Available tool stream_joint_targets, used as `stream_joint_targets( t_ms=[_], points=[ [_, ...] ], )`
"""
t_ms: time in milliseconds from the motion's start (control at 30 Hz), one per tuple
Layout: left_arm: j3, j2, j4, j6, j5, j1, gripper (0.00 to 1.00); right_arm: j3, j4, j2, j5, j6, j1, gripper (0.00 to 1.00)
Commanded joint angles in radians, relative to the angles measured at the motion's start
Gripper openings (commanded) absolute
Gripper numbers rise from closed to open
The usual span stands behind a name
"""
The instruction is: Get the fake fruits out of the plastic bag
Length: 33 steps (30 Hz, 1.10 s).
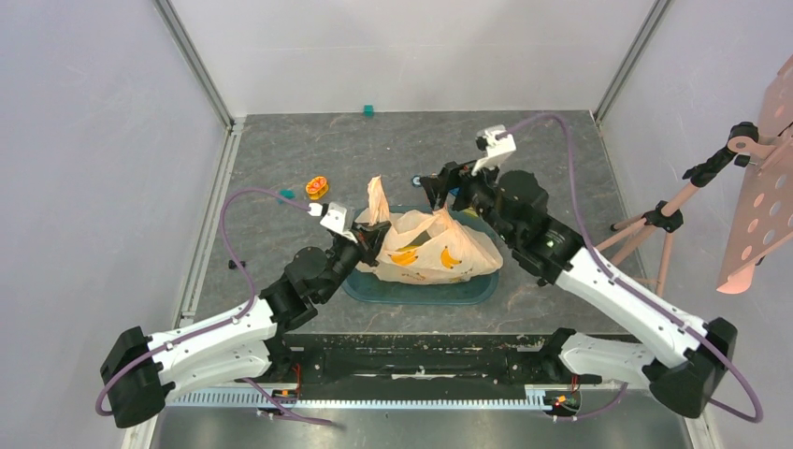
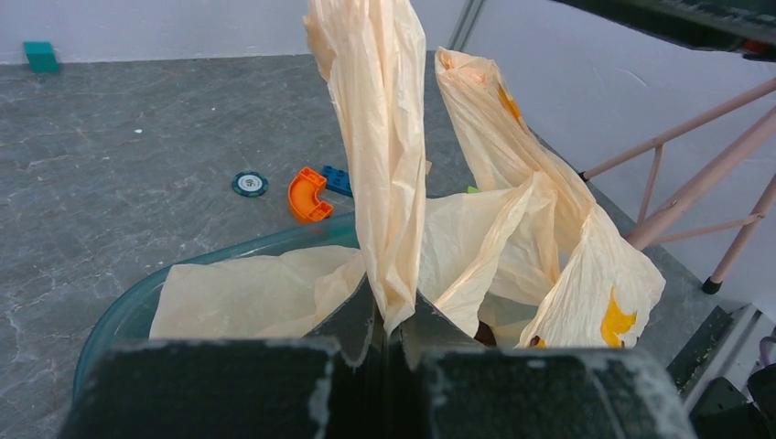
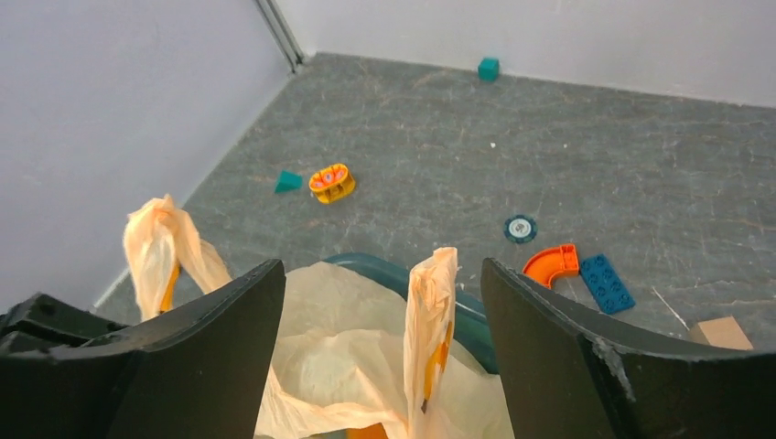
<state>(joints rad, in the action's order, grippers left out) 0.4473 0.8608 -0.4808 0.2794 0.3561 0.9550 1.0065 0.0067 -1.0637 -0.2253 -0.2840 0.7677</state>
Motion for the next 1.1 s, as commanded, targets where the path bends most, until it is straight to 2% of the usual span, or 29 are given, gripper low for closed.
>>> stream_joint_targets(
  t_ms=[0, 233, 300, 333, 400, 433, 500, 533, 867, 1067],
  points=[
    [0.000, -0.014, -0.061, -0.054, -0.011, -0.003, 0.02, 0.104, -0.212, -0.104, 0.058, 0.020, -0.008, 0.82],
    [-0.002, -0.029, -0.051, -0.066, 0.002, -0.003, 0.02, 0.084, -0.270, -0.153, -0.047, 0.038, -0.008, 0.81],
    [-0.005, -0.032, -0.046, -0.069, 0.009, -0.003, 0.02, 0.076, -0.272, -0.157, -0.044, 0.043, -0.008, 0.77],
    [-0.006, -0.032, -0.045, -0.071, 0.015, -0.003, 0.02, 0.074, -0.269, -0.156, -0.035, 0.043, -0.009, 0.69],
    [-0.004, -0.029, -0.041, -0.069, 0.042, -0.003, 0.02, 0.068, -0.245, -0.150, 0.008, 0.045, -0.008, 0.45],
    [0.013, -0.025, -0.019, -0.046, 0.124, -0.004, 0.02, 0.051, -0.173, -0.126, 0.077, 0.051, -0.008, 0.20],
    [0.053, -0.017, 0.033, -0.032, 0.202, -0.003, 0.02, 0.050, -0.130, -0.104, 0.094, 0.048, -0.008, 0.05],
    [0.081, -0.013, 0.067, -0.031, 0.232, -0.004, 0.02, 0.058, -0.117, -0.096, 0.093, 0.048, -0.009, 0.01],
    [0.404, 0.048, 0.262, -0.084, 0.321, -0.039, 0.02, 0.289, -0.149, -0.060, -0.091, 0.130, -0.060, 0.00],
    [0.489, 0.032, 0.312, -0.098, 0.359, -0.095, 0.02, 0.392, -0.186, -0.022, -0.220, 0.201, -0.097, 0.00]
  ],
)
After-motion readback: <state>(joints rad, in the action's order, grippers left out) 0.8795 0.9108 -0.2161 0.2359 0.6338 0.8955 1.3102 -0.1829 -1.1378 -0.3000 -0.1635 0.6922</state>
